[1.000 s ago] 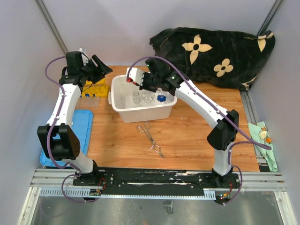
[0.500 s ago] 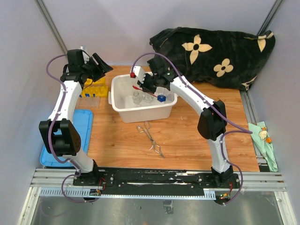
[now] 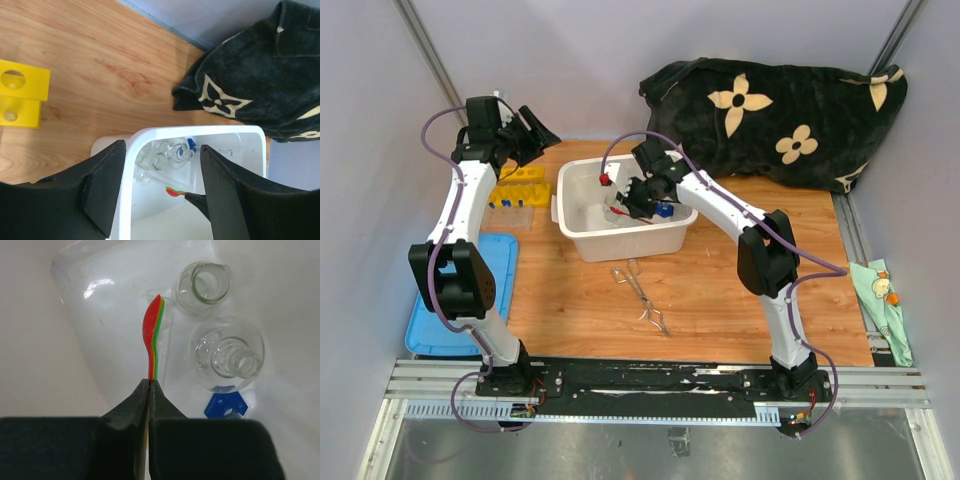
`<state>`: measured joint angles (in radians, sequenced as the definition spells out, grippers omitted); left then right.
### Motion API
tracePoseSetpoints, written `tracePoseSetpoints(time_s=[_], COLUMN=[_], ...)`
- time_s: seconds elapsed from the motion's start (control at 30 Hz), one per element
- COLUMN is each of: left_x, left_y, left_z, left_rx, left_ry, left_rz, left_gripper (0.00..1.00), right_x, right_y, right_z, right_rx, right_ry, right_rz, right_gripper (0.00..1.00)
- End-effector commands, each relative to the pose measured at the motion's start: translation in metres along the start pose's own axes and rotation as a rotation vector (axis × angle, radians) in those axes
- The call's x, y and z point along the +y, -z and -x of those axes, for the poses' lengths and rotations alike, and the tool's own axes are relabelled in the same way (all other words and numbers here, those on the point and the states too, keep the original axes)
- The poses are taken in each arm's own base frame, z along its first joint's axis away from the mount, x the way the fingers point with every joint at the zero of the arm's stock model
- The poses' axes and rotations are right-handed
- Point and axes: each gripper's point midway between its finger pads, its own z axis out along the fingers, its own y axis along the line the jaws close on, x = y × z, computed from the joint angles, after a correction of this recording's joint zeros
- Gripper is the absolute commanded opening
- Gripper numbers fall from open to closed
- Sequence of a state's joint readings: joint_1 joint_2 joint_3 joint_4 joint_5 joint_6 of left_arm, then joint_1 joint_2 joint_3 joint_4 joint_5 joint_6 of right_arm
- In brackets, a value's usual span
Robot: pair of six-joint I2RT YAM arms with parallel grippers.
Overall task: Organize the chemistry lab equipment
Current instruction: Place the chemistry item in the storage box.
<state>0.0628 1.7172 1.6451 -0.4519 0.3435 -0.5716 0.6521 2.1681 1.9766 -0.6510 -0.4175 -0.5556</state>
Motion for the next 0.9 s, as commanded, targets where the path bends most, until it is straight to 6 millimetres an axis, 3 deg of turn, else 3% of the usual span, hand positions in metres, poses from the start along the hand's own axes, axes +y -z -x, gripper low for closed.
tracePoseSetpoints(time_s=[0.0, 0.27, 0.53, 0.87], left_x=[-0.002, 0.0, 0.002, 0.001], left_y=[0.001, 0.001, -0.001, -0.001], left_z=[0.014, 0.016, 0.013, 0.011], left_rx=[-0.022, -0.026, -0.02, -0.015], left_ry=[-0.028, -0.046, -0.044, -0.037], left_rz=[0.002, 0.017, 0.015, 0.007], left_gripper=[0.65, 0.66, 0.66, 0.66], right_x=[0.001, -0.011, -0.011, -0.015], right_y=[-0.004, -0.011, -0.026, -0.04], right_z=[-0.023, -0.03, -0.054, -0.068], right_rx=[0.066, 0.083, 0.144, 0.167], right_ry=[0.009, 0.002, -0.004, -0.032], right_rz=[0.011, -0.001, -0.002, -0.009], right_gripper=[0.0, 0.0, 0.0, 0.01])
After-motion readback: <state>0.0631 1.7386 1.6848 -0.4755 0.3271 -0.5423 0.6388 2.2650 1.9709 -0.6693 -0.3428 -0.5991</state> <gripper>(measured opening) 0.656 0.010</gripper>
